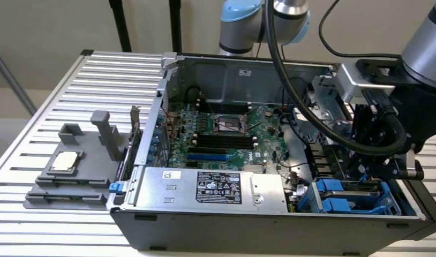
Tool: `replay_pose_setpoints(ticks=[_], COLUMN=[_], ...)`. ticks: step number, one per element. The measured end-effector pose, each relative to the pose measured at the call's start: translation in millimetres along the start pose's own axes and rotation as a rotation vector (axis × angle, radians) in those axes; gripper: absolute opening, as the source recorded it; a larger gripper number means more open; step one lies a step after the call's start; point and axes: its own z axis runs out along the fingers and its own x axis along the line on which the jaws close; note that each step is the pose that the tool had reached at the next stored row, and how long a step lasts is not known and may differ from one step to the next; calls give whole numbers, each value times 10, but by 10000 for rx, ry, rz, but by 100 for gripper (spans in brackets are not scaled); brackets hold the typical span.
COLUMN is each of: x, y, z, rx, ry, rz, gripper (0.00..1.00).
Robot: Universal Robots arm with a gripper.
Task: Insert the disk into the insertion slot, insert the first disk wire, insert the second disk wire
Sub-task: 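Insert the second disk wire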
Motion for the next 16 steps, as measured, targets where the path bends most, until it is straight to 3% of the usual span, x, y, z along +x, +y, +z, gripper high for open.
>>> replay_pose_setpoints(ticks=[7,16], x=[97,113], y=[-9,-9], z=[41,93], rx=[-3,-7], ry=[-50,-111], rz=[2,4], gripper=[16,16])
